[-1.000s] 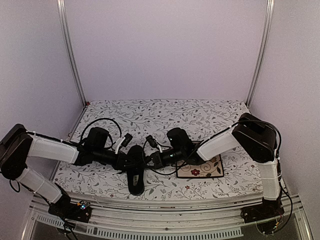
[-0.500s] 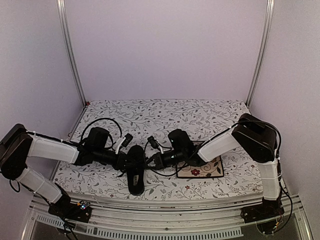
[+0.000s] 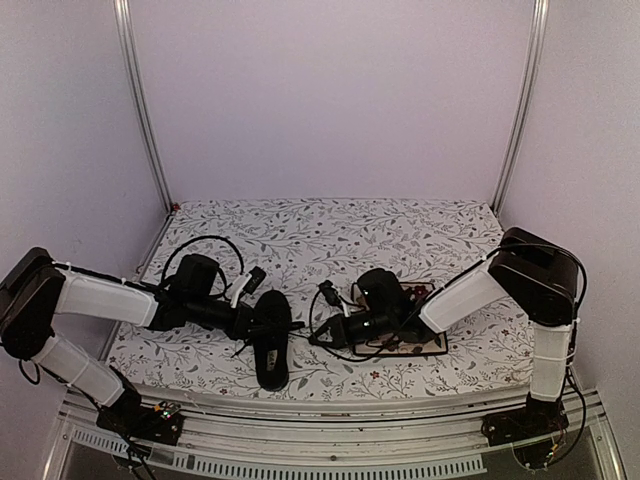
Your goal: Tie the shoes
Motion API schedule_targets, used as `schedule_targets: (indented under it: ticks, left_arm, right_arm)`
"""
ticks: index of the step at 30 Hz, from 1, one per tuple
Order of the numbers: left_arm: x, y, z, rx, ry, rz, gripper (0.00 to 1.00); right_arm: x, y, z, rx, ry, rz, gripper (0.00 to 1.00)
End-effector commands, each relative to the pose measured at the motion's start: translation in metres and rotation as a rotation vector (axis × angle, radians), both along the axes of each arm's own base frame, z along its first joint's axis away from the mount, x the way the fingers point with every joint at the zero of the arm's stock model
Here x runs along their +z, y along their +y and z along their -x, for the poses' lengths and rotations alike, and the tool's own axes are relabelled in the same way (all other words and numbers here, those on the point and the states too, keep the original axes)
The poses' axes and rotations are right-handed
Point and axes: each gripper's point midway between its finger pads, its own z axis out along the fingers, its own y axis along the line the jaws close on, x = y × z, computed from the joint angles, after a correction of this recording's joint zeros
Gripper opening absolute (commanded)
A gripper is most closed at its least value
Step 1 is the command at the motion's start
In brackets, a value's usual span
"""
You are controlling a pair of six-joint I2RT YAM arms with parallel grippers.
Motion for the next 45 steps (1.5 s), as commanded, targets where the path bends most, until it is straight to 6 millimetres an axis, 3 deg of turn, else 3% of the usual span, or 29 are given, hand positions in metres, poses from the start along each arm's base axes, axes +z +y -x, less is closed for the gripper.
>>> schedule_targets:
  ticks: [1, 9, 12, 14, 16, 19, 20, 23, 25, 29, 32, 35, 38, 41, 43, 45]
  left_arm:
    - [-0.001, -0.001, -0.003, 0.002, -0.013, -0.025, 0.13]
    - [0.000, -0.001, -0.004, 0.005, -0.016, -0.027, 0.15]
    - [0.005, -0.002, -0.005, 0.009, -0.022, -0.016, 0.23]
    - [0.015, -0.005, -0.008, 0.015, -0.032, 0.003, 0.41]
    - [0.033, -0.009, -0.014, 0.022, -0.054, 0.031, 0.65]
    - [0.067, -0.011, -0.027, 0.062, -0.115, 0.073, 0.95]
    - [0.078, -0.010, -0.031, 0.076, -0.141, 0.084, 0.96]
    - [0.108, -0.007, -0.049, 0.123, -0.188, 0.095, 0.97]
    - [0.116, 0.000, -0.067, 0.175, -0.184, 0.078, 0.97]
    - [0.112, 0.048, -0.116, 0.384, -0.165, 0.014, 0.97]
    - [0.101, 0.112, -0.145, 0.595, -0.161, -0.010, 0.97]
    - [0.097, 0.189, -0.157, 0.819, -0.172, 0.049, 0.97]
    - [0.096, 0.258, -0.147, 1.030, -0.214, 0.119, 0.97]
    - [0.090, 0.317, -0.129, 1.244, -0.274, 0.083, 0.97]
    - [0.081, 0.344, -0.115, 1.356, -0.317, 0.003, 0.97]
    - [0.080, 0.358, -0.105, 1.406, -0.391, -0.063, 0.97]
  right_arm:
    - [0.008, -0.015, -0.006, -0.062, -0.007, 0.005, 0.02]
    - [0.006, -0.028, -0.002, -0.087, 0.007, 0.021, 0.02]
    - [0.013, -0.025, -0.001, -0.070, -0.007, 0.006, 0.05]
    - [0.024, -0.025, -0.003, -0.069, -0.037, -0.007, 0.27]
    - [0.037, -0.028, -0.007, -0.088, -0.081, -0.011, 0.46]
    - [0.059, -0.036, -0.015, -0.122, -0.159, 0.014, 0.59]
    - [0.068, -0.039, -0.019, -0.137, -0.185, 0.023, 0.63]
    - [0.090, -0.051, -0.033, -0.170, -0.264, 0.062, 0.91]
    - [0.102, -0.065, -0.049, -0.211, -0.297, 0.087, 0.96]
    - [0.111, -0.114, -0.095, -0.365, -0.303, 0.167, 0.98]
    - [0.110, -0.170, -0.129, -0.515, -0.324, 0.265, 1.00]
    - [0.102, -0.240, -0.150, -0.650, -0.318, 0.325, 0.99]
    - [0.098, -0.320, -0.161, -0.812, -0.312, 0.370, 0.99]
    - [0.102, -0.403, -0.159, -0.997, -0.344, 0.420, 0.99]
    - [0.114, -0.441, -0.154, -1.101, -0.411, 0.428, 0.99]
    - [0.124, -0.467, -0.145, -1.194, -0.509, 0.454, 0.99]
